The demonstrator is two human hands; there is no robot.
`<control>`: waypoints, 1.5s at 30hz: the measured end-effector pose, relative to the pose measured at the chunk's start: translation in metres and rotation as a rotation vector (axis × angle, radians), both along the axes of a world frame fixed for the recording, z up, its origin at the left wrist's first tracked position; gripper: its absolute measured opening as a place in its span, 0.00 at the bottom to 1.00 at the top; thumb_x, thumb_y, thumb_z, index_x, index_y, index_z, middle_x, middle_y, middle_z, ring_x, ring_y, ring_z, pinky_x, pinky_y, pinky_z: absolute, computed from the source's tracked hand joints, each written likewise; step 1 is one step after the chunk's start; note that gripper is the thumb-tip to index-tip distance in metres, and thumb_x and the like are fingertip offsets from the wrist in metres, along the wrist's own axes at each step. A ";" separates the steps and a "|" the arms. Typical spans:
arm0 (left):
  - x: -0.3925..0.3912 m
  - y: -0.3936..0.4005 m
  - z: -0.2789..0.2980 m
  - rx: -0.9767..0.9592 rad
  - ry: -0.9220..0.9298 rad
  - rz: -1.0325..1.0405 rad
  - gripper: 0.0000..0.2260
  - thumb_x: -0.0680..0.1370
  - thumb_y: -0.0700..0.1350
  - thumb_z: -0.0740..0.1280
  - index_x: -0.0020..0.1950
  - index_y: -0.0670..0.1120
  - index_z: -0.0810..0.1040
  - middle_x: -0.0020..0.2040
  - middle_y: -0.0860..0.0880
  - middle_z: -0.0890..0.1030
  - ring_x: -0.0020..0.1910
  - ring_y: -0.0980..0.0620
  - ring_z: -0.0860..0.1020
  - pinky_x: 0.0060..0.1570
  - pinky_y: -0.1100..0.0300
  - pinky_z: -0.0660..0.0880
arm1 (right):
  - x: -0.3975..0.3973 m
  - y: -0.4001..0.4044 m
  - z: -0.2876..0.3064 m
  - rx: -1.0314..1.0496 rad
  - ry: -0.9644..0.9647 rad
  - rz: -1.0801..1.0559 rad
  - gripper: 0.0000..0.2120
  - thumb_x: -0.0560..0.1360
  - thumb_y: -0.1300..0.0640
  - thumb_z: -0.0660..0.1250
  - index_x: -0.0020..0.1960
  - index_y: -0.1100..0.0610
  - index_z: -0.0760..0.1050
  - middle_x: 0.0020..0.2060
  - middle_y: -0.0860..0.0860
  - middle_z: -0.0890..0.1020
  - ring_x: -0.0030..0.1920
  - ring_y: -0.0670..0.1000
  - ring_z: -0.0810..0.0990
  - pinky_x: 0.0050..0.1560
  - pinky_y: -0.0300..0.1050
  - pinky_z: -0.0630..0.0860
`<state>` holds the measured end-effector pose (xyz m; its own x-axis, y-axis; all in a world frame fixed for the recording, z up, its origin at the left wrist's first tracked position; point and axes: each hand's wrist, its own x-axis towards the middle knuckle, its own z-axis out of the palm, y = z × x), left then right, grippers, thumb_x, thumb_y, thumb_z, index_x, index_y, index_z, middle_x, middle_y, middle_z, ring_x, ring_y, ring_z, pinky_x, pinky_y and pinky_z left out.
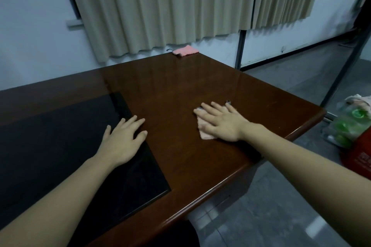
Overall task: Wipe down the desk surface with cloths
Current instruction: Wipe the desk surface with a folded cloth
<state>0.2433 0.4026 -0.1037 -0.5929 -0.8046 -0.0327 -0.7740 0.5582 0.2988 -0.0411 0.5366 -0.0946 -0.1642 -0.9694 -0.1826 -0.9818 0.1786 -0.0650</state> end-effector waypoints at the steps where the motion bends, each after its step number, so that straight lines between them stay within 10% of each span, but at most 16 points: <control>1: 0.002 -0.002 0.000 0.003 0.000 0.001 0.24 0.85 0.59 0.52 0.81 0.58 0.57 0.83 0.56 0.52 0.82 0.50 0.47 0.78 0.41 0.41 | -0.008 -0.011 -0.001 0.000 0.002 -0.044 0.30 0.82 0.32 0.43 0.81 0.36 0.40 0.82 0.44 0.43 0.82 0.52 0.40 0.79 0.60 0.36; 7: 0.004 -0.004 -0.004 0.009 0.017 0.002 0.24 0.85 0.60 0.51 0.81 0.60 0.57 0.83 0.57 0.51 0.82 0.52 0.46 0.79 0.43 0.39 | 0.002 -0.048 -0.002 0.024 -0.007 -0.093 0.30 0.82 0.33 0.43 0.82 0.38 0.40 0.83 0.46 0.42 0.82 0.54 0.39 0.78 0.64 0.36; 15: 0.004 -0.005 -0.009 -0.036 0.009 -0.002 0.24 0.85 0.60 0.50 0.82 0.59 0.56 0.83 0.57 0.51 0.82 0.52 0.47 0.79 0.43 0.41 | 0.103 0.019 -0.002 0.000 0.001 0.383 0.35 0.75 0.29 0.35 0.80 0.36 0.36 0.82 0.45 0.38 0.80 0.49 0.35 0.79 0.58 0.33; 26: 0.005 -0.006 -0.010 -0.037 0.015 -0.006 0.24 0.85 0.61 0.49 0.81 0.60 0.56 0.83 0.58 0.51 0.82 0.53 0.46 0.79 0.45 0.40 | 0.018 -0.074 -0.004 0.014 0.005 -0.075 0.30 0.83 0.33 0.43 0.82 0.38 0.41 0.83 0.46 0.42 0.82 0.54 0.40 0.78 0.63 0.37; 36: 0.006 -0.004 -0.007 -0.059 0.089 0.010 0.24 0.85 0.58 0.54 0.81 0.57 0.59 0.83 0.55 0.50 0.82 0.52 0.48 0.79 0.45 0.43 | 0.108 0.039 -0.005 -0.024 0.020 0.303 0.29 0.83 0.34 0.42 0.80 0.36 0.35 0.81 0.43 0.38 0.80 0.47 0.34 0.79 0.57 0.33; 45: 0.041 0.009 0.004 -0.051 0.033 0.010 0.23 0.85 0.59 0.52 0.81 0.58 0.59 0.83 0.56 0.51 0.82 0.50 0.50 0.78 0.40 0.41 | 0.053 0.025 -0.001 0.001 0.039 0.008 0.29 0.83 0.35 0.43 0.81 0.37 0.37 0.83 0.45 0.42 0.82 0.52 0.40 0.79 0.61 0.38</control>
<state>0.2844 0.4113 -0.1001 -0.5849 -0.8107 0.0278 -0.7700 0.5656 0.2953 0.0115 0.5616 -0.0961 -0.1631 -0.9705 -0.1776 -0.9850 0.1704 -0.0265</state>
